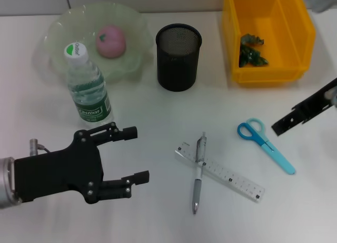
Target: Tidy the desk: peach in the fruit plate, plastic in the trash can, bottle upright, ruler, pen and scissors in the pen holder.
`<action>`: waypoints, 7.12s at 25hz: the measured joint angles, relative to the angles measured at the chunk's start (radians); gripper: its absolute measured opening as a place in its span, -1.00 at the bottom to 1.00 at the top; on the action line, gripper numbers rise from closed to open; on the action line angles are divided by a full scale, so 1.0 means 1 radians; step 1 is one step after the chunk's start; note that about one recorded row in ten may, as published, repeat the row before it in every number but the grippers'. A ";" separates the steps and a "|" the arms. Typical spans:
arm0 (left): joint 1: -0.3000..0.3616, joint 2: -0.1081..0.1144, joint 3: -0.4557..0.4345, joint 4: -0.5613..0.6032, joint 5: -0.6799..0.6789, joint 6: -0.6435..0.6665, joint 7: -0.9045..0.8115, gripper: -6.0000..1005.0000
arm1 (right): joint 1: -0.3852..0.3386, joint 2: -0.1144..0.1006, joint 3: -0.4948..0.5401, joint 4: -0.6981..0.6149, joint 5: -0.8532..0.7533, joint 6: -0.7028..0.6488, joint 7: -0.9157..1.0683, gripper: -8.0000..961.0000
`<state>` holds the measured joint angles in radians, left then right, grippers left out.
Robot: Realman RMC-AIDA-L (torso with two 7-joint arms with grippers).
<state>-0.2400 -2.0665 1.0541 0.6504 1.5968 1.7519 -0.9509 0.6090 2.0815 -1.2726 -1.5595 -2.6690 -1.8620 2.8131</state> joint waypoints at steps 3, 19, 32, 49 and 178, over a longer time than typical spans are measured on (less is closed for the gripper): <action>-0.008 -0.001 0.000 -0.001 0.009 -0.008 0.001 0.61 | 0.010 0.001 -0.047 0.049 -0.006 0.025 0.027 0.54; -0.037 -0.003 0.014 -0.040 0.012 -0.048 0.031 0.61 | 0.024 0.005 -0.188 0.251 -0.063 0.201 0.082 0.52; -0.039 -0.004 0.009 -0.042 0.011 -0.056 0.032 0.61 | 0.027 0.006 -0.217 0.323 -0.047 0.289 0.082 0.47; -0.038 -0.004 0.012 -0.042 0.009 -0.062 0.032 0.61 | 0.059 0.005 -0.248 0.400 -0.031 0.328 0.079 0.00; 0.012 0.023 0.001 -0.083 0.054 -0.003 0.017 0.60 | 0.107 0.000 -0.014 0.098 0.254 0.084 -0.257 0.57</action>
<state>-0.2281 -2.0440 1.0547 0.5675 1.6513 1.7490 -0.9338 0.7156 2.0817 -1.2864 -1.4611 -2.4146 -1.7782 2.5558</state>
